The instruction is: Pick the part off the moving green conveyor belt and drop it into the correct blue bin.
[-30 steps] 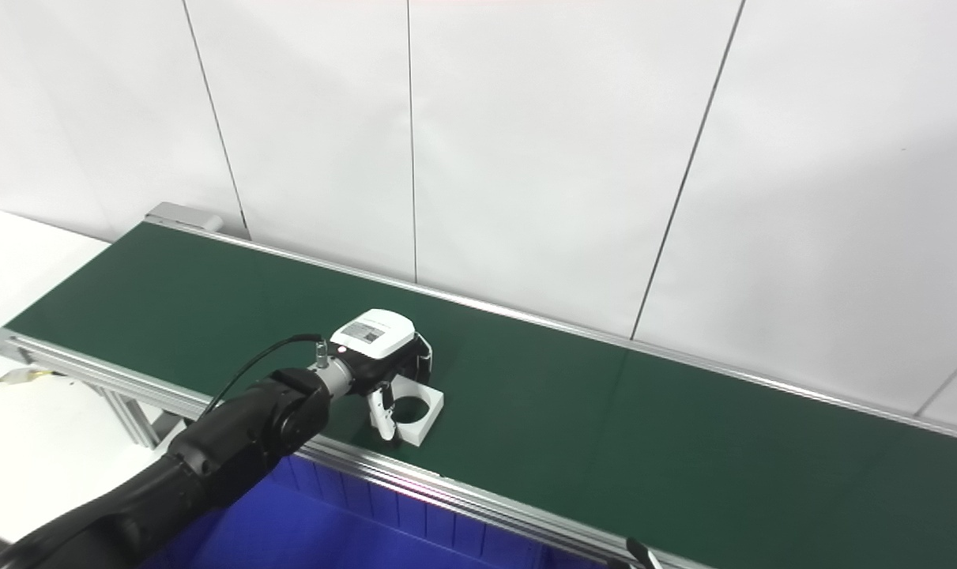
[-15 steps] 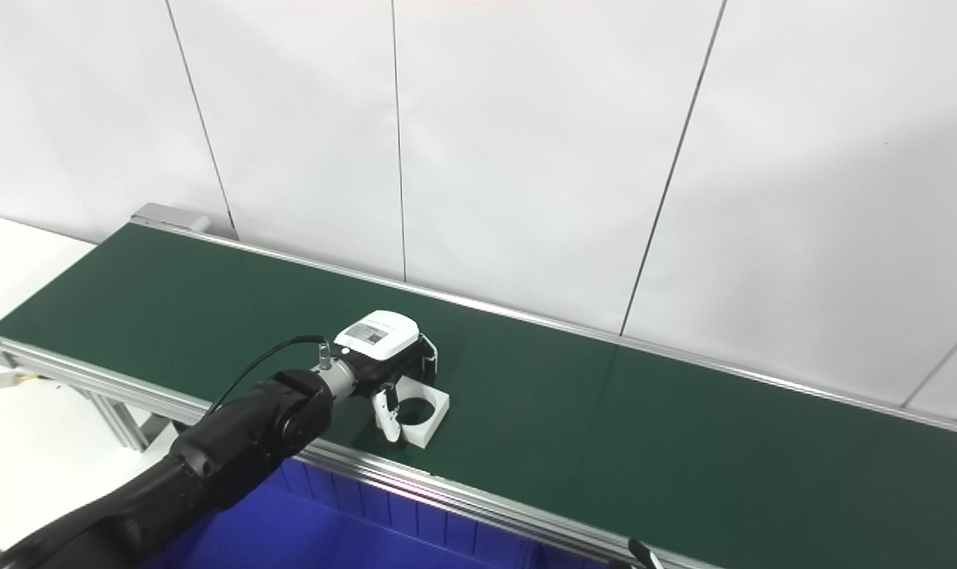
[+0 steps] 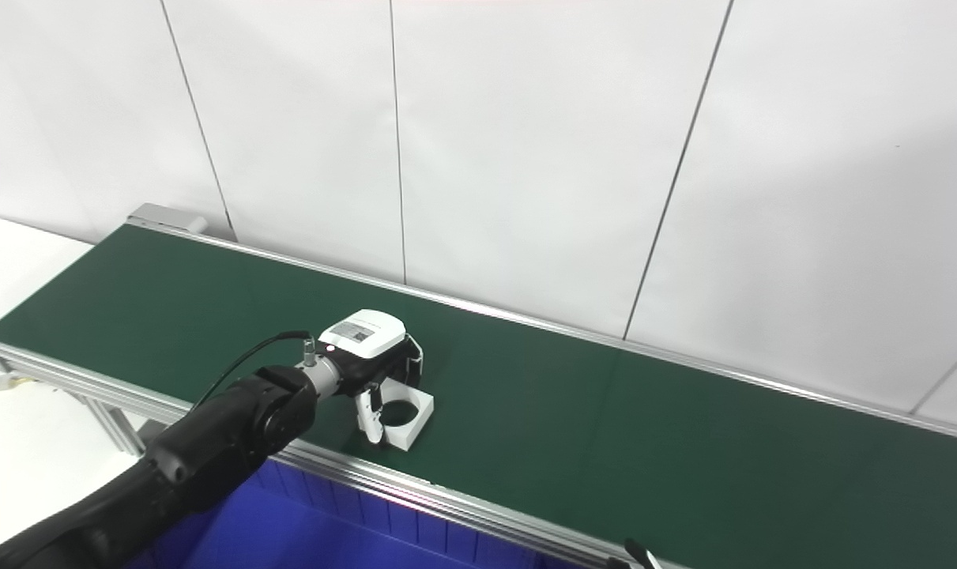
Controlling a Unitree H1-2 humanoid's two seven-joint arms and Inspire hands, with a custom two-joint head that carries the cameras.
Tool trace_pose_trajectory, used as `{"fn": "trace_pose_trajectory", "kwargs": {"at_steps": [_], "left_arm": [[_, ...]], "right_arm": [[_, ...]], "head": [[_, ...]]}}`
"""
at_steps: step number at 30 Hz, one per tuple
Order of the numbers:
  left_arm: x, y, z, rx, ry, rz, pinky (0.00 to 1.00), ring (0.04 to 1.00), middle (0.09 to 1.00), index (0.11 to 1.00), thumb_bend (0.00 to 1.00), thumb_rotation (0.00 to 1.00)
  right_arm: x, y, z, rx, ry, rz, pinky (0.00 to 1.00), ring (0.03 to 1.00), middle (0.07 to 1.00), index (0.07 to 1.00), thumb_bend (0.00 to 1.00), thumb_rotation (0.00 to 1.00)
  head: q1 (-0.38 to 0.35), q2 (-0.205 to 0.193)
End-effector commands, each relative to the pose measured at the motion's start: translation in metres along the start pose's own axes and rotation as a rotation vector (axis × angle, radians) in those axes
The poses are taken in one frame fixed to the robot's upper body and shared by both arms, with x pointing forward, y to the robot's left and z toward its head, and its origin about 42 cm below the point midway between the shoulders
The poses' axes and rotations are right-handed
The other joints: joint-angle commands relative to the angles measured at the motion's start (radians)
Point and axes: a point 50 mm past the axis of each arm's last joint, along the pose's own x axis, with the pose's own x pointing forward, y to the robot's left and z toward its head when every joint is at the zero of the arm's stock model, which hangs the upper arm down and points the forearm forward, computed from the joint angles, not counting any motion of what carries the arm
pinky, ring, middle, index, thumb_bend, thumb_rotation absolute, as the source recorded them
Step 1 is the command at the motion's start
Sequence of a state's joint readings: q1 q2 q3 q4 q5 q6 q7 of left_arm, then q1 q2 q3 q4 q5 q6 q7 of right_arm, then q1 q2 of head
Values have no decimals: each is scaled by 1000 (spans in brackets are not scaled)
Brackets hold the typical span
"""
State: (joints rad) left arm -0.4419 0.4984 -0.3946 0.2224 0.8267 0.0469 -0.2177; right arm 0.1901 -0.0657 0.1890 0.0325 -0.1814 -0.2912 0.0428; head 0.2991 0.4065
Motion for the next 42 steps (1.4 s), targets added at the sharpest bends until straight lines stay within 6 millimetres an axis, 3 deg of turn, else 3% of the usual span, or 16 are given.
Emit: {"fn": "trace_pose_trajectory", "kwargs": {"at_steps": [1, 12, 21, 25, 30, 39, 42], "left_arm": [[-2, 37, 4, 8, -33, 101, 708, 559, 483, 491, 524, 0], [-29, 74, 40, -2, -122, 160, 711, 578, 492, 479, 525, 0], [-50, 84, 55, -85, -176, 190, 733, 588, 486, 487, 524, 0], [-59, 81, 58, -197, -220, 182, 706, 561, 486, 483, 524, 0], [-72, 75, 62, -289, -271, 171, 535, 459, 460, 499, 524, 0], [-110, 56, 75, -456, -323, 156, 452, 427, 443, 504, 524, 0], [-119, 53, 77, -492, -333, 151, 446, 428, 448, 500, 524, 0]], "right_arm": [[5, 1, 11, 9, -70, -5, 672, 750, 809, 893, 297, 479], [7, -1, 11, -3, -66, -8, 661, 744, 805, 892, 355, 525], [6, -3, 12, -19, -66, -13, 647, 734, 793, 878, 342, 477], [5, -4, 12, -24, -65, -14, 646, 731, 788, 873, 355, 471], [5, -4, 13, -28, -77, -17, 641, 720, 775, 866, 334, 395], [3, -8, 23, -28, -76, -21, 658, 735, 789, 878, 335, 295], [3, -10, 26, -28, -82, -19, 659, 736, 792, 878, 338, 274]], "head": [[-4, 4], [-23, 10], [-50, 31], [-68, 49], [-87, 71], [-119, 147], [-131, 195]]}}
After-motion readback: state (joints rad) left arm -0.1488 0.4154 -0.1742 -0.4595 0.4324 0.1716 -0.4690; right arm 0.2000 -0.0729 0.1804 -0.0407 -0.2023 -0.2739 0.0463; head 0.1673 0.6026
